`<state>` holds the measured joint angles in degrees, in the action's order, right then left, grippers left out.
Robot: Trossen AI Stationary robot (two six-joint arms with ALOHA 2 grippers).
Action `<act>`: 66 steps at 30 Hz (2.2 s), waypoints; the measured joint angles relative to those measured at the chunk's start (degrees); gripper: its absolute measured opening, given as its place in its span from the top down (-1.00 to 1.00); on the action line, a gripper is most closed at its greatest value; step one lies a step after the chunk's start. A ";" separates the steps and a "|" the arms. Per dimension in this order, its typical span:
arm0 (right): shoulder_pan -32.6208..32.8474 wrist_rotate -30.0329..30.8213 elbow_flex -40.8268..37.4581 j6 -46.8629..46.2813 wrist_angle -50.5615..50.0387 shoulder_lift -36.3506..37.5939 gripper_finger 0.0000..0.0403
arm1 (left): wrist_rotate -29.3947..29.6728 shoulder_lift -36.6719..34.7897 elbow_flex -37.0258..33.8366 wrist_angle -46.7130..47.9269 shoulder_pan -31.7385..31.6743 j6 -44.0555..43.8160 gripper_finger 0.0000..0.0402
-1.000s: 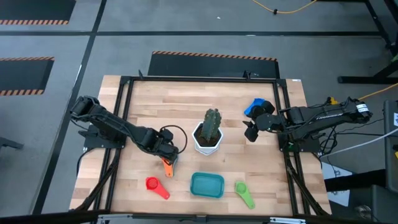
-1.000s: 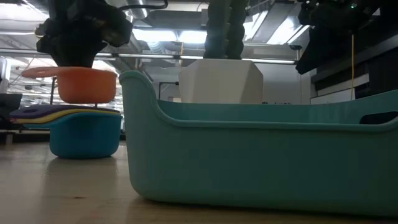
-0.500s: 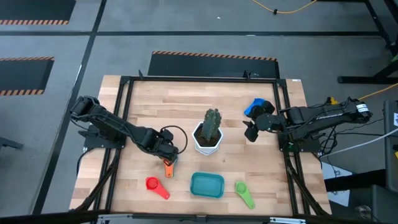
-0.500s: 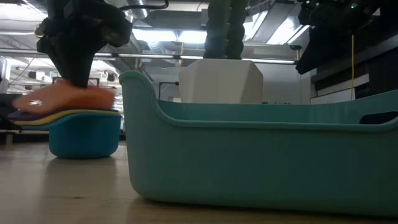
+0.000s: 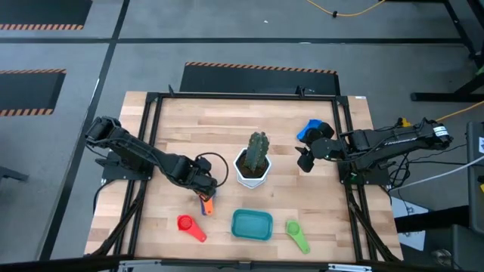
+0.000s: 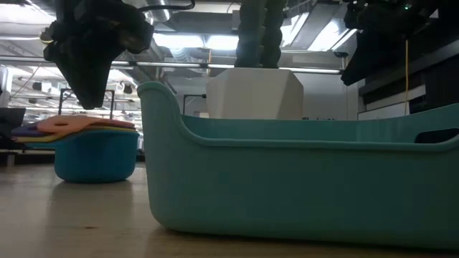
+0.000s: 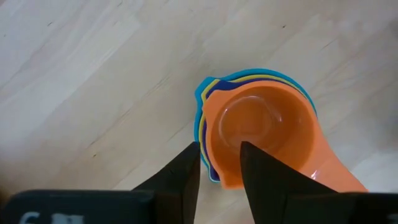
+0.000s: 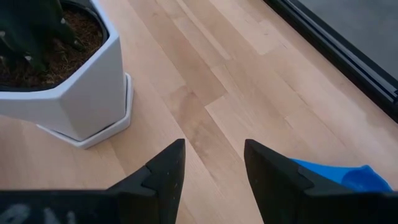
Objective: Nest measuring cups in basket
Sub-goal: Stack the blue measuring cup on top of the orange measuring cup
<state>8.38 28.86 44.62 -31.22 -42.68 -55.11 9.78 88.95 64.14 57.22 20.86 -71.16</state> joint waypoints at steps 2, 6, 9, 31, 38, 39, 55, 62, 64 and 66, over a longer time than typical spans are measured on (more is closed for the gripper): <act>0.00 -0.01 0.00 -0.81 0.00 0.00 0.15 | 0.22 0.00 -0.02 -0.36 0.29 2.04 0.46; -0.07 -0.04 0.00 -2.97 -0.02 0.18 0.15 | 1.37 0.00 -0.02 -2.17 1.03 5.52 0.47; -1.03 -0.10 0.61 -4.29 -0.47 0.98 0.15 | 1.72 0.00 -0.02 -3.62 1.35 7.20 0.46; -25.05 1.03 9.70 0.45 -9.70 5.07 0.15 | 2.80 -0.02 -0.02 -5.99 1.35 8.46 0.47; -32.77 0.84 9.70 1.49 -14.60 5.07 0.15 | 3.28 -0.02 -0.02 -5.95 1.35 8.70 0.47; -33.86 0.56 9.70 1.67 -15.10 5.07 0.15 | 3.30 -0.02 -0.02 -5.94 1.35 8.72 0.47; -49.55 -6.10 8.73 5.50 -16.04 4.87 0.15 | 4.20 -0.02 -0.02 -5.93 1.35 8.72 0.47; -55.60 -8.66 4.04 7.50 -15.19 3.15 0.15 | 4.57 -0.02 -0.02 -5.93 1.35 8.70 0.47; -57.07 -10.50 2.37 7.93 -14.10 2.45 0.15 | 4.57 -0.02 -0.02 -5.93 1.35 8.70 0.47; -58.30 -11.81 0.96 8.49 -11.98 1.87 0.15 | 4.57 -0.02 -0.02 -5.95 1.35 8.69 0.47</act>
<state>-49.91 17.05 45.58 -22.73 -54.65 -53.24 14.35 88.92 64.12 51.27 22.22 -62.46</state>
